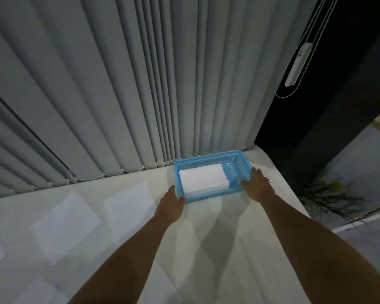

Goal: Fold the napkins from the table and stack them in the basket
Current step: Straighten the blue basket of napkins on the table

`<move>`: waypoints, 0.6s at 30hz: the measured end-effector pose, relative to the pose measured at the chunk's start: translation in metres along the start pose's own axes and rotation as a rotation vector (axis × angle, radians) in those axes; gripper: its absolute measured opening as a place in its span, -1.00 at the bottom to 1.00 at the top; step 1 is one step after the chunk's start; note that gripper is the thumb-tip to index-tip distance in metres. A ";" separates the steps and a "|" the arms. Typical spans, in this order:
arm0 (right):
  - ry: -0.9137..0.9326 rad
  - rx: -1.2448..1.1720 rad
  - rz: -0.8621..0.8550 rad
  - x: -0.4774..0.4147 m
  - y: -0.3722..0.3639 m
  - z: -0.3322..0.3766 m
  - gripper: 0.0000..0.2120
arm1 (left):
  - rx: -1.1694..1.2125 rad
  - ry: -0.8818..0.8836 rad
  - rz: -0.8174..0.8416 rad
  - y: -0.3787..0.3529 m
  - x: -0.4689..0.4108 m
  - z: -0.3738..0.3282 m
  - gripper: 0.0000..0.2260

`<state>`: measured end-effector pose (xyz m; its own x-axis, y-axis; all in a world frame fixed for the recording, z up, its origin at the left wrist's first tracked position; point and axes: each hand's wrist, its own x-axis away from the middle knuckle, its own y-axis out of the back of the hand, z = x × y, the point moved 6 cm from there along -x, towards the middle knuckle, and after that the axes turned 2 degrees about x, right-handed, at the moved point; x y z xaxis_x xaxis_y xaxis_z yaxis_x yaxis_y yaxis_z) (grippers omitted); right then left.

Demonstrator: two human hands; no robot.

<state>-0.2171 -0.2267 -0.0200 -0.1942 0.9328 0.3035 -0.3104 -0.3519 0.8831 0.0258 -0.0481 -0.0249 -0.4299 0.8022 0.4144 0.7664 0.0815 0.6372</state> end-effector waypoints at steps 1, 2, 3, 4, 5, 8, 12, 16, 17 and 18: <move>-0.019 -0.037 0.008 -0.002 -0.002 -0.001 -0.32 | 0.049 0.012 -0.018 -0.001 -0.002 0.001 -0.42; -0.037 -0.093 0.015 -0.005 -0.005 -0.003 -0.30 | 0.080 0.029 -0.025 -0.003 -0.004 0.002 -0.42; -0.040 -0.148 0.017 -0.005 -0.009 -0.002 -0.29 | 0.102 0.041 -0.028 -0.005 -0.004 0.003 -0.42; -0.037 -0.201 0.013 -0.003 -0.012 -0.001 -0.29 | 0.125 0.058 -0.021 -0.006 -0.003 0.004 -0.43; -0.042 -0.242 0.000 -0.003 -0.014 -0.001 -0.30 | 0.151 0.071 -0.017 -0.008 -0.006 0.007 -0.43; -0.051 -0.348 -0.056 0.001 -0.015 0.000 -0.38 | 0.299 0.114 0.022 -0.013 -0.014 0.015 -0.44; -0.058 -0.397 -0.083 0.010 -0.017 -0.005 -0.45 | 0.525 0.208 0.003 -0.011 -0.016 0.021 -0.54; -0.035 -0.432 -0.110 0.039 -0.013 -0.010 -0.55 | 0.692 0.245 0.002 -0.002 0.007 0.009 -0.59; -0.029 -0.431 -0.122 0.050 -0.011 -0.012 -0.55 | 0.716 0.245 0.009 -0.001 0.016 0.010 -0.59; -0.017 -0.440 -0.137 0.059 -0.013 -0.016 -0.54 | 0.731 0.247 0.020 0.000 0.025 0.012 -0.60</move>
<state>-0.2393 -0.1682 -0.0190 -0.1093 0.9730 0.2035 -0.6987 -0.2208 0.6805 0.0202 -0.0211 -0.0221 -0.4405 0.6597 0.6088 0.8590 0.5069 0.0722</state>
